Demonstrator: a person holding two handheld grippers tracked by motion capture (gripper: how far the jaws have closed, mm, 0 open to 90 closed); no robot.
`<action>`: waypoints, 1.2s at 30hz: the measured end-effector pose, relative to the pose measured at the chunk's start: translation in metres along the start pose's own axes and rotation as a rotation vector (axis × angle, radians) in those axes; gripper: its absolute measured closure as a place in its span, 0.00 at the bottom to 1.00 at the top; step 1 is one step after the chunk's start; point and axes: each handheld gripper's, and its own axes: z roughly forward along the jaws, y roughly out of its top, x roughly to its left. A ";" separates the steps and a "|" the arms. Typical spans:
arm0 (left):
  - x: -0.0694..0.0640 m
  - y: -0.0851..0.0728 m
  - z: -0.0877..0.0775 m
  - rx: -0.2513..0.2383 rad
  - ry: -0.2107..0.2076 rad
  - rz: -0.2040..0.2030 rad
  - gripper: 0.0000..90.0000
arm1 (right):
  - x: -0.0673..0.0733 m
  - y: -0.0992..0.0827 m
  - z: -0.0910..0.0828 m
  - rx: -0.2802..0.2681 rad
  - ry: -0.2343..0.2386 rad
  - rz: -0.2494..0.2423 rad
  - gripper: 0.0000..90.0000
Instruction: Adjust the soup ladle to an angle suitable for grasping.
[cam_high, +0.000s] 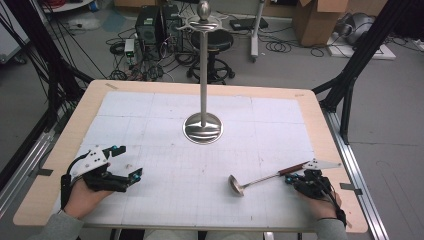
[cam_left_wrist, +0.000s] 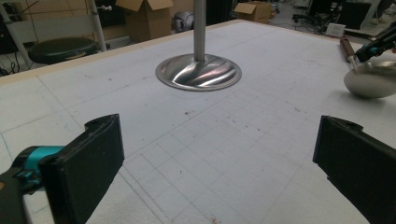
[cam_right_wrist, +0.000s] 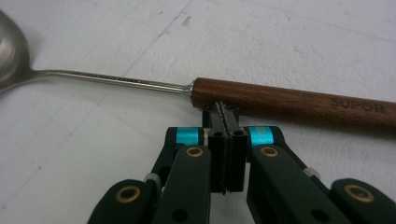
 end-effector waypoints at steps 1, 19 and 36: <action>0.000 0.000 0.000 0.000 0.000 0.000 0.03 | 0.000 0.000 0.000 0.000 0.000 0.000 1.00; 0.001 0.000 0.001 0.002 -0.003 -0.004 0.03 | 0.000 0.025 0.029 -0.025 -0.020 -0.021 1.00; 0.001 0.000 0.001 0.004 -0.005 -0.008 0.03 | 0.000 0.048 0.055 -0.041 -0.005 -0.031 1.00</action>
